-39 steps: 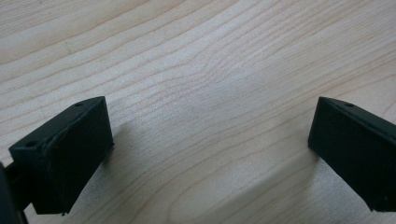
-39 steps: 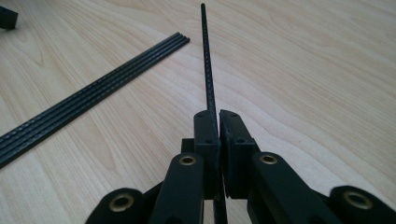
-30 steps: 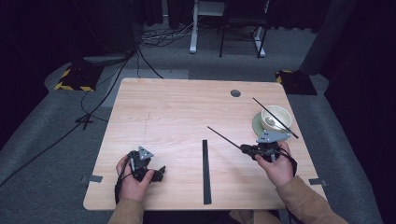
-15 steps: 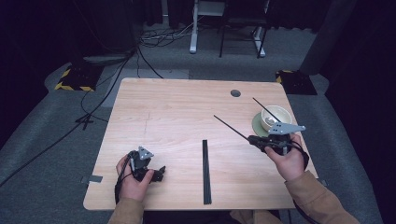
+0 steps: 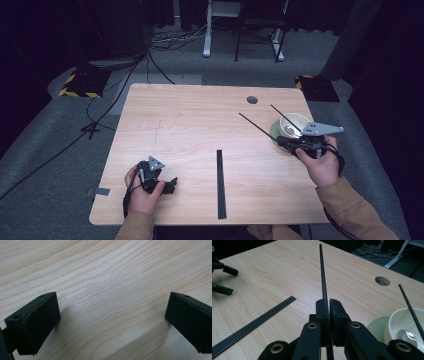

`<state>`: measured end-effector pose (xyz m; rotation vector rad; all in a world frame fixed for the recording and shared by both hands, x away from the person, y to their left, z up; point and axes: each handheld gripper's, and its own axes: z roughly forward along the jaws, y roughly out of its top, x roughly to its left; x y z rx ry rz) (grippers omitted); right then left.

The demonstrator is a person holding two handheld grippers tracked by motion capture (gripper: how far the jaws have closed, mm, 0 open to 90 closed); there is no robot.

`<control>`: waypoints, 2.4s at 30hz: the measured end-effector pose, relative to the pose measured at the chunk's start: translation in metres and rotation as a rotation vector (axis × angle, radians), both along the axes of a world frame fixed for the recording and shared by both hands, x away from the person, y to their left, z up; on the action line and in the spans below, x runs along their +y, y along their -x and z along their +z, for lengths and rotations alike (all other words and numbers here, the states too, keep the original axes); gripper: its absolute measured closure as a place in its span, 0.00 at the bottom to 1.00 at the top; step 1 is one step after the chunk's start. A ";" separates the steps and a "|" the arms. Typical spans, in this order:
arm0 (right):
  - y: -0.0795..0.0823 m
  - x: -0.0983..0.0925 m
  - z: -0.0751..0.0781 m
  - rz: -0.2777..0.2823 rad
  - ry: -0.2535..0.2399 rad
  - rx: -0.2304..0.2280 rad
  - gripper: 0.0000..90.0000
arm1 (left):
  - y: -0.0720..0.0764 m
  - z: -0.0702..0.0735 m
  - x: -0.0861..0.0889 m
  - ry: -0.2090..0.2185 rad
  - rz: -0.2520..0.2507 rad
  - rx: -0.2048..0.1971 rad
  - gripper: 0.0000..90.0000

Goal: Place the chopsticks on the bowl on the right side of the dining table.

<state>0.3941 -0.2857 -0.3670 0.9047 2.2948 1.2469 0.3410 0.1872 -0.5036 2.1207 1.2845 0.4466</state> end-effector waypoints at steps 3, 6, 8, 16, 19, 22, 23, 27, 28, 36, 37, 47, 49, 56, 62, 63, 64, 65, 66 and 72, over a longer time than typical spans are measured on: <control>-0.003 -0.006 0.007 -0.008 -0.003 -0.006 0.96 | 0.000 0.000 0.000 -0.001 0.001 0.000 0.00; -0.007 -0.012 0.013 -0.012 -0.001 -0.014 0.96 | 0.000 0.000 0.000 -0.005 0.002 0.001 0.00; -0.009 -0.017 0.017 -0.025 -0.002 -0.017 0.96 | 0.000 0.000 0.000 -0.005 0.003 0.001 0.00; -0.025 -0.040 0.026 -0.061 -0.001 -0.019 0.96 | 0.000 0.000 0.000 -0.002 0.001 0.000 0.00; -0.030 -0.048 0.028 -0.077 -0.003 -0.024 0.96 | 0.000 0.000 0.000 -0.001 0.001 -0.001 0.00; -0.034 -0.055 0.030 -0.093 -0.004 -0.026 0.96 | 0.000 0.000 0.000 -0.005 0.003 0.001 0.00; -0.036 -0.057 0.031 -0.101 -0.007 -0.027 0.96 | 0.000 0.000 0.000 -0.005 0.003 0.000 0.00; -0.042 -0.066 0.032 -0.117 -0.006 -0.027 0.96 | 0.000 0.000 0.000 -0.004 0.004 -0.001 0.00; -0.043 -0.068 0.032 -0.120 -0.002 -0.026 0.96 | 0.000 0.000 0.000 -0.005 0.003 0.000 0.00; -0.055 -0.084 0.033 -0.143 0.014 -0.030 0.96 | 0.000 0.000 0.000 -0.004 0.002 0.001 0.00; -0.056 -0.086 0.032 -0.140 0.022 -0.030 0.96 | -0.001 0.000 0.000 -0.005 -0.001 0.002 0.00; -0.071 -0.100 0.023 -0.187 0.038 -0.009 0.96 | -0.001 0.000 0.000 -0.006 -0.001 0.002 0.00; -0.074 -0.103 0.020 -0.190 0.036 -0.006 0.96 | 0.000 0.000 0.000 -0.006 0.000 0.001 0.00; -0.085 -0.111 0.003 -0.211 0.052 0.015 0.96 | -0.001 0.000 0.000 -0.005 0.000 0.001 0.00; -0.094 -0.117 -0.016 -0.221 0.063 0.052 0.96 | -0.001 0.000 0.000 -0.005 0.000 0.001 0.00; -0.096 -0.118 -0.019 -0.218 0.064 0.056 0.96 | 0.000 0.000 0.000 -0.006 0.000 0.001 0.00; -0.097 -0.118 -0.021 -0.221 0.062 0.060 0.96 | -0.001 0.000 0.000 -0.005 -0.001 0.001 0.00; -0.097 -0.118 -0.024 -0.229 0.055 0.070 0.96 | 0.000 0.000 0.000 -0.003 0.001 0.002 0.00; -0.098 -0.120 -0.026 -0.226 0.060 0.072 0.96 | 0.000 0.000 0.000 -0.005 0.000 0.003 0.00; -0.101 -0.119 -0.037 -0.228 0.059 0.089 0.96 | -0.001 0.000 0.000 -0.006 0.000 0.001 0.00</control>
